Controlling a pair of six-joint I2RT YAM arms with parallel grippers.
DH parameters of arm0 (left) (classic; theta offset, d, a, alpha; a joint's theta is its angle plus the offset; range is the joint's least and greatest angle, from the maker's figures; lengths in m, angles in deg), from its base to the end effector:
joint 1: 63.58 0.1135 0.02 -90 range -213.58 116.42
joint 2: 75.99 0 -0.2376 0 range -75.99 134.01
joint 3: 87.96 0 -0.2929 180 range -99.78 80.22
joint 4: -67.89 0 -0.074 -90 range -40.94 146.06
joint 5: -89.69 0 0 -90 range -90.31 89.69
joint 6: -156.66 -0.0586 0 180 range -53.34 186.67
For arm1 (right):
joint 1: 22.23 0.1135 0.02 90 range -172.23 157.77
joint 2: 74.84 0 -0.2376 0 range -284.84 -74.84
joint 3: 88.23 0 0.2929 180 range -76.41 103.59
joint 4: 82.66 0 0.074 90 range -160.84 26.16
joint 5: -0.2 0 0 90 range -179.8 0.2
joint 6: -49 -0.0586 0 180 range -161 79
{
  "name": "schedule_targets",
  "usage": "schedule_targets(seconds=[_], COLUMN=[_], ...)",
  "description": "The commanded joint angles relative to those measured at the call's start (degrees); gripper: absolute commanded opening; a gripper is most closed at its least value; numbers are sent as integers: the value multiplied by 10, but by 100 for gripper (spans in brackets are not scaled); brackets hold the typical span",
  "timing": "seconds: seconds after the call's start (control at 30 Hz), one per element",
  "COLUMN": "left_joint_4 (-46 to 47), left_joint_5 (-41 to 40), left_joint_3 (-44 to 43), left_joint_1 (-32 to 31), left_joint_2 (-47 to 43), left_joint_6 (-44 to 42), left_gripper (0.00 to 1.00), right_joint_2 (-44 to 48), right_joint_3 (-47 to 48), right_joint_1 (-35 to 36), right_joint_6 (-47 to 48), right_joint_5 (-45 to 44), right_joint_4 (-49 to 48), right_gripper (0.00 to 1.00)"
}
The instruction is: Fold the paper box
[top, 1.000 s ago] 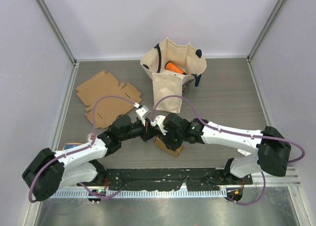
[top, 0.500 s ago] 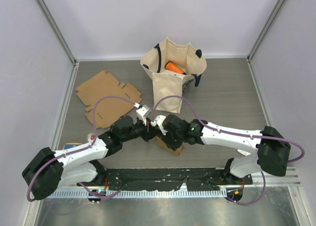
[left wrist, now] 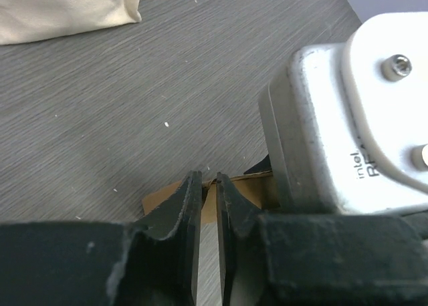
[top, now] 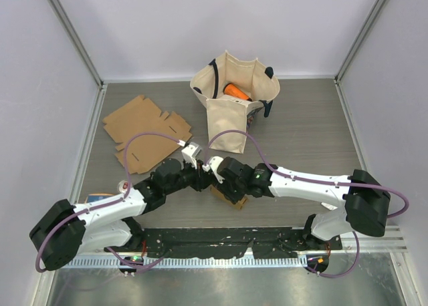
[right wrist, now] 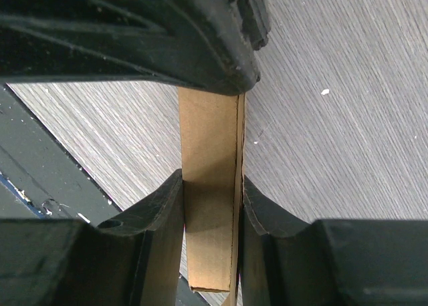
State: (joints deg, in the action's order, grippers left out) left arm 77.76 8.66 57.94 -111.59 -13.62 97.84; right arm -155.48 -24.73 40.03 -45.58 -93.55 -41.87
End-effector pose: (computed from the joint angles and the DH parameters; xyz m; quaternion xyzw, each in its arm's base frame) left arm 0.1892 -0.2238 0.1437 0.1636 0.7932 -0.4206 0.4089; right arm 0.1577 0.2917 0.1494 -0.4554 0.8458 0.1258 0.2477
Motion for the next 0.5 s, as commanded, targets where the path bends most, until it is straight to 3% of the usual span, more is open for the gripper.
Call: schedule_targets(seconds=[0.0, 0.1, 0.23, 0.37, 0.47], left_joint_4=[-39, -60, -70, -71, -58], left_joint_5=[7, -2, -5, -5, -11], left_joint_3=[4, 0, -5, -9, -9], left_joint_1=[-9, -9, -9, -9, -10], left_joint_2=[-15, -26, -30, -21, -17], left_joint_6=[-20, -39, -57, -60, -56], left_gripper=[22, 28, 28, 20, 26], right_joint_2=[10, 16, 16, 12, 9], right_joint_3=[17, 16, 14, 16, 17], right_joint_1=[-1, 0, 1, 4, 8], right_joint_6=[-4, -4, -3, -3, -3], right_joint_5=[-28, -24, -16, -15, -13], right_joint_4=[-43, -44, -44, -46, -46], right_gripper=[29, 29, 29, 29, 29])
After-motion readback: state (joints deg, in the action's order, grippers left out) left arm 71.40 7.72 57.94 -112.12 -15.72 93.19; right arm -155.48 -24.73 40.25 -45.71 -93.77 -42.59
